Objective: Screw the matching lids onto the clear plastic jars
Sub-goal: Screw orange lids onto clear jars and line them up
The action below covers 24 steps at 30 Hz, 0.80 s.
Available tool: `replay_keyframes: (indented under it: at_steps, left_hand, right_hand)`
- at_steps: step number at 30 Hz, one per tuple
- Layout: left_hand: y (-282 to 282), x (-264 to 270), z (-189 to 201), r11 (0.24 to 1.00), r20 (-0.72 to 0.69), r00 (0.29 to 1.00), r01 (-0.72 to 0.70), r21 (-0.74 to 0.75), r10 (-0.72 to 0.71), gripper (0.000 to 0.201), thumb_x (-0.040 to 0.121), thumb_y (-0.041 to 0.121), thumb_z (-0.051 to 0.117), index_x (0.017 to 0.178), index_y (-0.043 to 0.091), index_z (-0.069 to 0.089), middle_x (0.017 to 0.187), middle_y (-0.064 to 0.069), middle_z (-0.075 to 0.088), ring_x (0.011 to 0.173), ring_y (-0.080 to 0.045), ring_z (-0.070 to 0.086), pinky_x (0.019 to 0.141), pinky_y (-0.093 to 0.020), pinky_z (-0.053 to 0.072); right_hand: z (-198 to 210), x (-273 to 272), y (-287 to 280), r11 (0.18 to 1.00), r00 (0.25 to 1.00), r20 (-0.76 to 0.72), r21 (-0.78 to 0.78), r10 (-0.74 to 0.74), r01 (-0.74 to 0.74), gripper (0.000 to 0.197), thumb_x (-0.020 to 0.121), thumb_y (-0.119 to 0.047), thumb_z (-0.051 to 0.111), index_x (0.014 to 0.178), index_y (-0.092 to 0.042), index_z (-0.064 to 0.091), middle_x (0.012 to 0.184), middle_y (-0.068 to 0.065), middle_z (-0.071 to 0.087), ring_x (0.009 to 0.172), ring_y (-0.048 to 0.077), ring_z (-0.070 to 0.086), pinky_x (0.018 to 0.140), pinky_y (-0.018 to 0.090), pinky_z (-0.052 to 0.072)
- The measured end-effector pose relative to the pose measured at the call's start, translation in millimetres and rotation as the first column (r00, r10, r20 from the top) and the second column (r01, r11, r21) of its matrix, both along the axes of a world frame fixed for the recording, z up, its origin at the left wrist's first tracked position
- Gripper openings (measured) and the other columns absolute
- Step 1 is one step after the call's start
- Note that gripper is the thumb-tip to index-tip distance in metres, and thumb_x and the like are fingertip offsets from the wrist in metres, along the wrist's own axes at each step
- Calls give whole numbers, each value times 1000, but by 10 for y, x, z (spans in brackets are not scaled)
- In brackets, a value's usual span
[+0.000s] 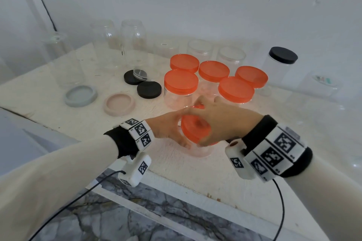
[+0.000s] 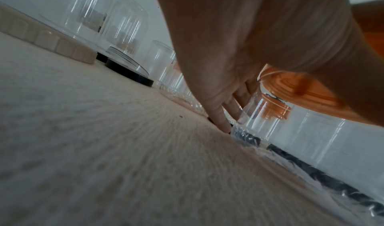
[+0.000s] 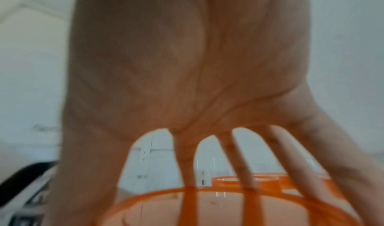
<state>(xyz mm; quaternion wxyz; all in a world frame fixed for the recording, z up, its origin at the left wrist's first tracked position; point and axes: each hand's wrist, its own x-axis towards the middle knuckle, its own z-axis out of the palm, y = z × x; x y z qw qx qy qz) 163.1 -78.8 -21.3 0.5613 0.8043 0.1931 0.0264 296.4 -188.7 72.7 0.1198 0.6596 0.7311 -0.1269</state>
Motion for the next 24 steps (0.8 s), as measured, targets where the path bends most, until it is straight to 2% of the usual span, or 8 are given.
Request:
replay_keyframes:
  at_steps: [4, 7, 9, 14, 16, 18, 21, 24]
  left_hand:
    - [10, 10, -9, 1000, -16, 1000, 5, -7, -5, 99, 51, 25, 87, 131, 37, 28, 127, 20, 46, 119, 4, 44, 97, -19, 39]
    - [-5, 4, 11, 1000, -14, 1000, 6, 3, -6, 100, 48, 36, 83, 133, 33, 32, 130, 15, 47, 123, -2, 44, 102, -24, 39]
    - [-8, 4, 7, 1000, -16, 1000, 25, 4, -24, 96, 49, 36, 82, 132, 34, 34, 129, 15, 48, 123, -6, 45, 104, -26, 39]
    - [20, 7, -20, 1000, -45, 999, 7, -7, -7, 97, 50, 30, 86, 129, 39, 29, 125, 22, 47, 118, 9, 42, 97, -17, 36]
    - [23, 9, -24, 1000, -47, 999, 3, -4, -3, 102, 49, 31, 87, 132, 35, 28, 126, 20, 46, 120, 4, 42, 101, -20, 36]
    - [18, 6, -11, 1000, -44, 999, 5, -3, -5, 108, 44, 37, 89, 134, 32, 29, 128, 17, 46, 122, 1, 43, 102, -20, 37]
    - [13, 10, -11, 1000, -43, 999, 28, -5, -28, 98, 50, 32, 85, 132, 34, 33, 128, 14, 49, 121, -1, 46, 100, -19, 40]
    - [48, 13, -48, 1000, -45, 999, 6, -13, -7, 92, 62, 9, 85, 129, 37, 29, 125, 18, 47, 118, 6, 43, 97, -15, 36]
  right_hand:
    - [-56, -22, 27, 993, 988, 111, 67, -103, 96, 97, 70, -78, 49, 147, -35, 8, 145, 7, 25, 125, 34, 38, 90, 41, 40]
    - [43, 66, 42, 994, 994, -113, -111, -15, 3, 93, 71, -48, 73, 140, -51, 11, 151, -11, 5, 136, 27, 19, 100, 49, 39]
    - [56, 110, 54, 984, 986, -167, -171, 20, -49, 88, 70, -30, 77, 133, -57, 22, 145, -15, 11, 127, 23, 26, 93, 45, 45]
    - [-17, 30, 56, 996, 994, 64, 49, -84, 81, 87, 70, -75, 54, 142, -43, 19, 129, 4, 36, 98, 23, 44, 76, 34, 41]
    - [-20, 59, 52, 998, 995, 66, -4, -69, 69, 92, 70, -73, 57, 143, -46, 9, 143, 5, 25, 119, 31, 39, 87, 40, 43]
    - [45, 91, 45, 992, 999, -42, -129, -11, 6, 93, 70, -52, 72, 138, -56, 8, 151, -11, 5, 134, 27, 21, 98, 48, 41]
    - [77, 93, 60, 985, 993, -115, -161, 41, -59, 86, 70, -28, 74, 131, -61, 23, 143, -15, 15, 120, 22, 30, 91, 43, 47]
    - [48, 58, 76, 999, 998, -57, -43, -11, 9, 81, 70, -52, 70, 134, -57, 21, 128, -6, 30, 101, 19, 36, 82, 35, 45]
